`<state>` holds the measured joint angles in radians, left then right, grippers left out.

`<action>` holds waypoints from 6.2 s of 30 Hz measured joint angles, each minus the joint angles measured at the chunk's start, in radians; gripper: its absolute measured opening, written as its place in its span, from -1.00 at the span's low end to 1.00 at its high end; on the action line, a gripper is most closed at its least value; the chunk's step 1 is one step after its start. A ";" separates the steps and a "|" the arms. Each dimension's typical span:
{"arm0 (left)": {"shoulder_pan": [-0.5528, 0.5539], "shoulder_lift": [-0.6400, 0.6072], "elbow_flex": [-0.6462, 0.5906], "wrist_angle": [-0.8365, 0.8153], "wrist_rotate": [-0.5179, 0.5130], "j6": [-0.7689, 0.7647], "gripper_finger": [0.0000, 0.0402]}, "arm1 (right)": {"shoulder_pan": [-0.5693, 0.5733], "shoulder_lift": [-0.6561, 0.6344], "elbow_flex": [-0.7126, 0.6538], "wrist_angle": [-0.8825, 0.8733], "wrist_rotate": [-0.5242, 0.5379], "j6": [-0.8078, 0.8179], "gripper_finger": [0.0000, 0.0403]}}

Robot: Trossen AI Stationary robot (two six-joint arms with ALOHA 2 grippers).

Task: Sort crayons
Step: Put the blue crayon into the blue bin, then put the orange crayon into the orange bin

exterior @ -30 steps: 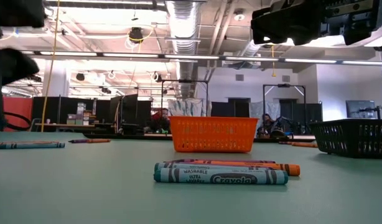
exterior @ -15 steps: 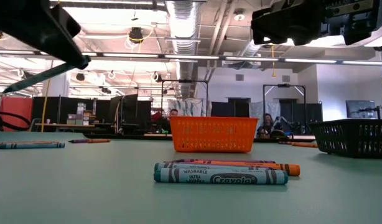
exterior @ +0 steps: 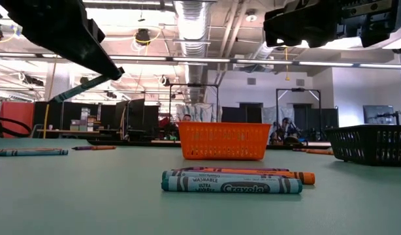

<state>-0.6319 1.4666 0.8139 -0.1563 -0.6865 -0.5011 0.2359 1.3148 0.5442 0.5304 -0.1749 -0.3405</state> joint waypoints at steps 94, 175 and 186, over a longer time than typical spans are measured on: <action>0.385 -0.190 -0.433 1.266 0.428 0.650 -0.93 | -0.146 0.474 0.407 0.269 0.125 0.097 0.00; 0.473 -0.328 -0.432 0.238 0.178 0.131 -0.19 | -0.638 0.524 0.698 -0.750 0.488 -0.104 -0.52; 0.427 -0.328 -0.432 0.181 0.186 0.077 -0.19 | -0.462 0.358 0.848 -1.216 0.450 0.127 -0.45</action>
<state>-0.2051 1.1389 0.3817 0.0247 -0.5006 -0.4238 -0.2265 1.6727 1.3922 -0.6852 0.2749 -0.2134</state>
